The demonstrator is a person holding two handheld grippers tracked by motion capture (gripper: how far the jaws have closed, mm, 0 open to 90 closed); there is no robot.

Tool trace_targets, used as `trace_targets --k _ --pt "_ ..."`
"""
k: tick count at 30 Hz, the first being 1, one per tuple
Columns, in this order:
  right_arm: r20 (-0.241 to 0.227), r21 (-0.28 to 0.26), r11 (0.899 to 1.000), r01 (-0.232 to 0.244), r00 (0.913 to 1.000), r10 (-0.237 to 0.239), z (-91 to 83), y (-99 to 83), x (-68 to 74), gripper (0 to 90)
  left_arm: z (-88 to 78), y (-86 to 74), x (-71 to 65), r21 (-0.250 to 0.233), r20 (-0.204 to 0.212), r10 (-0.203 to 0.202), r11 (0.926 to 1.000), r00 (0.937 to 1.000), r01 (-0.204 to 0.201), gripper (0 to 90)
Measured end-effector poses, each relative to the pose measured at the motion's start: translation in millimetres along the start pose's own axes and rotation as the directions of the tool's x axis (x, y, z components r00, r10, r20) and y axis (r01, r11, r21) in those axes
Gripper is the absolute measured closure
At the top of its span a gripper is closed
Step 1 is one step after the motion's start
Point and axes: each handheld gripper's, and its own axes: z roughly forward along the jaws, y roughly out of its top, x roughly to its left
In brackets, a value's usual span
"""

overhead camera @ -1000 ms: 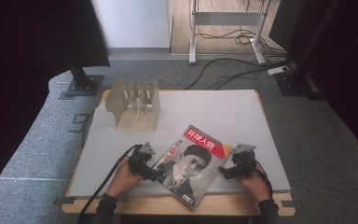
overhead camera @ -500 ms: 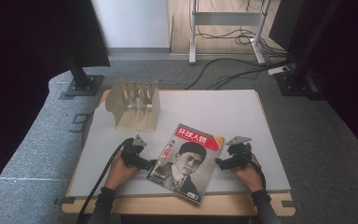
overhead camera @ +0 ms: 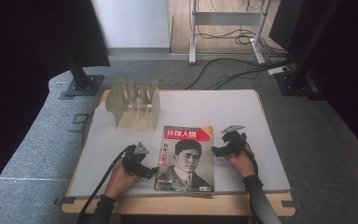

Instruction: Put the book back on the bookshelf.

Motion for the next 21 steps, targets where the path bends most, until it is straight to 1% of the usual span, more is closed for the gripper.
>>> trace_targets --k 2,5,6,7,9,10,11,12,13,14,15,16,17,18,19,20,21 --pt "0.009 0.005 1.000 0.003 1.0000 -0.003 4.9 6.6 -1.1 0.0 -0.2 -1.3 -8.8 -0.007 0.009 0.010 0.9999 0.9999 -0.010 0.0" --pt "0.014 0.004 1.000 -0.002 0.9999 0.002 8.3 10.2 -2.0 0.0 0.0 -1.9 -15.4 -0.013 0.017 0.019 0.9997 0.9997 -0.019 0.0" --pt "0.020 0.002 1.000 -0.016 0.9997 0.016 12.7 14.3 -3.5 0.0 0.6 -2.3 -21.4 -0.021 0.025 0.028 0.9994 0.9993 -0.028 0.0" --pt "0.020 0.004 1.000 -0.021 0.9996 0.021 13.5 15.2 -3.7 0.0 0.8 -2.2 -23.9 -0.024 0.034 0.038 0.9990 0.9987 -0.037 0.0" --pt "0.018 0.005 1.000 -0.029 0.9994 0.029 16.0 17.5 -4.3 0.0 0.9 -2.2 -24.3 -0.026 0.041 0.042 0.9988 0.9983 -0.041 0.0" --pt "0.018 0.006 0.999 -0.037 0.9991 0.037 17.2 18.7 -4.2 0.0 0.7 -2.1 -22.9 -0.030 0.051 0.037 0.9989 0.9980 -0.035 0.0" --pt "0.022 0.007 0.999 -0.036 0.9991 0.035 19.8 22.0 -3.6 0.0 0.6 -1.2 -16.3 -0.044 0.070 0.005 0.9990 0.9975 -0.002 0.0" --pt "0.023 0.008 0.999 -0.033 0.9992 0.033 20.5 23.1 -3.2 0.0 0.4 -0.5 -11.3 -0.048 0.058 -0.013 0.9987 0.9982 0.016 0.0" --pt "0.026 0.007 0.999 -0.031 0.9992 0.031 21.2 24.0 -2.8 0.0 0.4 -0.5 -11.3 -0.048 0.058 -0.013 0.9987 0.9982 0.016 0.0" --pt "0.025 0.009 0.999 -0.031 0.9992 0.031 21.7 24.8 -2.6 0.0 0.9 0.6 0.4 -0.055 0.028 -0.058 0.9967 0.9979 0.060 0.0" --pt "0.026 0.007 1.000 -0.030 0.9992 0.030 22.4 25.5 -2.6 0.0 2.3 0.9 6.3 -0.059 0.011 -0.086 0.9945 0.9963 0.086 0.0" --pt "0.024 0.007 1.000 -0.029 0.9993 0.029 23.0 26.0 -2.9 0.0 3.4 1.5 11.9 -0.058 0.009 -0.105 0.9927 0.9944 0.106 0.0" --pt "0.021 0.007 0.999 -0.034 0.9992 0.034 23.8 26.5 -3.2 0.0 3.5 2.6 15.1 -0.069 0.012 -0.121 0.9902 0.9926 0.121 0.0" --pt "0.021 0.007 0.999 -0.034 0.9992 0.034 23.8 26.5 -3.2 0.0 3.5 2.6 15.1 -0.069 0.012 -0.121 0.9902 0.9926 0.121 0.0" --pt "0.014 0.008 0.999 -0.042 0.9990 0.041 25.3 27.6 -3.8 0.0 5.0 3.7 16.5 -0.063 -0.004 -0.123 0.9905 0.9924 0.123 0.0" --pt "0.013 0.008 0.999 -0.039 0.9992 0.039 26.0 28.3 -4.2 0.0 8.6 7.0 12.4 -0.038 -0.042 -0.083 0.9959 0.9957 0.082 0.0" --pt "0.013 0.006 0.999 -0.039 0.9992 0.039 27.0 29.1 -4.2 0.0 9.8 8.4 9.2 -0.032 -0.054 -0.062 0.9977 0.9966 0.060 0.0"
